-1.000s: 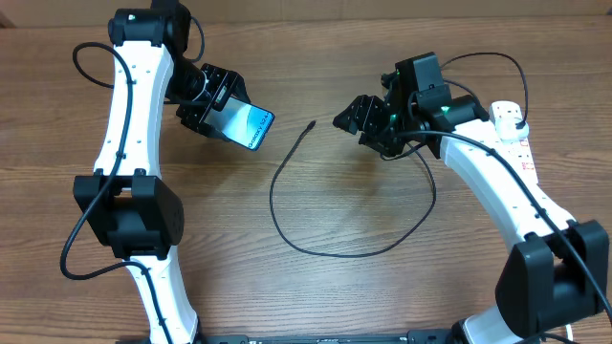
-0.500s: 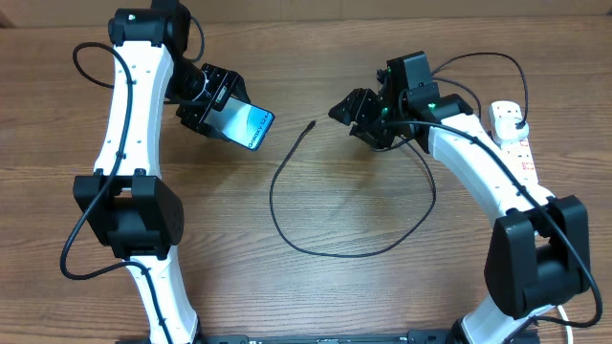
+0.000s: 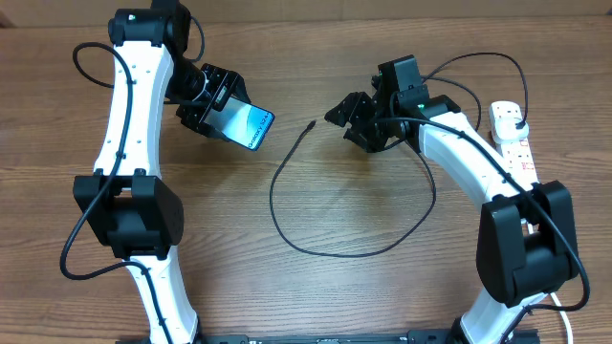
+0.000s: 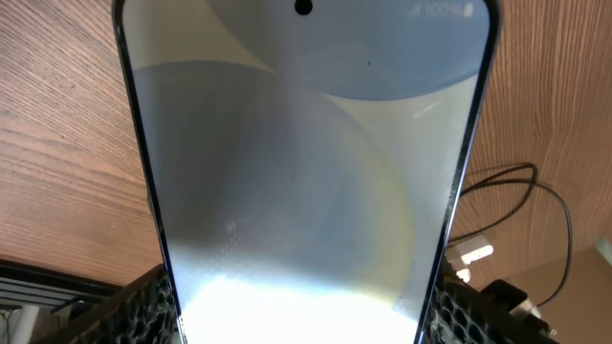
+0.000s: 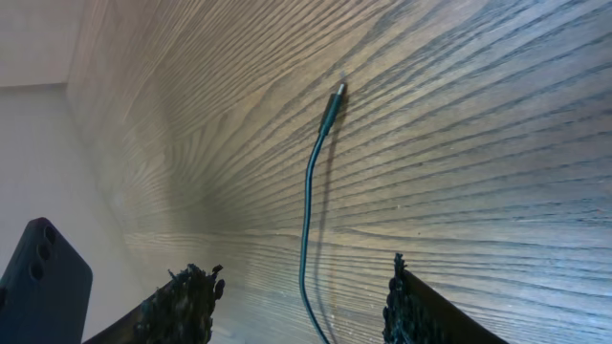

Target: Plug charger to phone and switch on socket

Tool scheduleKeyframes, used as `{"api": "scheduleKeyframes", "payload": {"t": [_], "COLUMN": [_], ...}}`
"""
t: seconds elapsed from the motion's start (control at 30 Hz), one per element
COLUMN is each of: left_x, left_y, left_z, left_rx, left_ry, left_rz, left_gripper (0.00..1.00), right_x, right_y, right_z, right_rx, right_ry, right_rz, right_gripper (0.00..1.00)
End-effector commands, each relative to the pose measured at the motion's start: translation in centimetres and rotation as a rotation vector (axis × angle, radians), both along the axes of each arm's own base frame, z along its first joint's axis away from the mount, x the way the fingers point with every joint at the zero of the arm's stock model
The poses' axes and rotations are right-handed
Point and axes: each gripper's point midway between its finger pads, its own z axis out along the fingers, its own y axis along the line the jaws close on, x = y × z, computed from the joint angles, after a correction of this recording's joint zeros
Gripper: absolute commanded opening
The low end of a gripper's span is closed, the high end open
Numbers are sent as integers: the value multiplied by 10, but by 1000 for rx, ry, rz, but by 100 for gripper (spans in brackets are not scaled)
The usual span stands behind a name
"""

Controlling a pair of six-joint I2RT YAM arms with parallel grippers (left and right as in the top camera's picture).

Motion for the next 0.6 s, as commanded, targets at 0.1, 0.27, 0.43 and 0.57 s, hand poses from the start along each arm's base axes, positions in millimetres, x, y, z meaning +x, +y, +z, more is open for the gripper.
{"api": "scheduleKeyframes", "payload": {"t": [0.1,0.27,0.43,0.57], "left_x": [-1,-1,0,3], "left_y": [-14,-14,-14,-13], "left_z": [29,29,29,29], "left_rx": [-75,-76,-76,-76], "left_ry": [-46,-14,10,15], "left_rz": [21,77,126,161], "left_gripper": [56,57,57,56], "right_x": [6,1,-12,-17], "right_y": [23,51,68,72], "right_z": [26,64,101,113], "right_rx": [124,302,449,502], "right_ry": [-53,-187,-349,-387], "right_rz": [70,262,463,518], "right_gripper": [60,60,60,60]}}
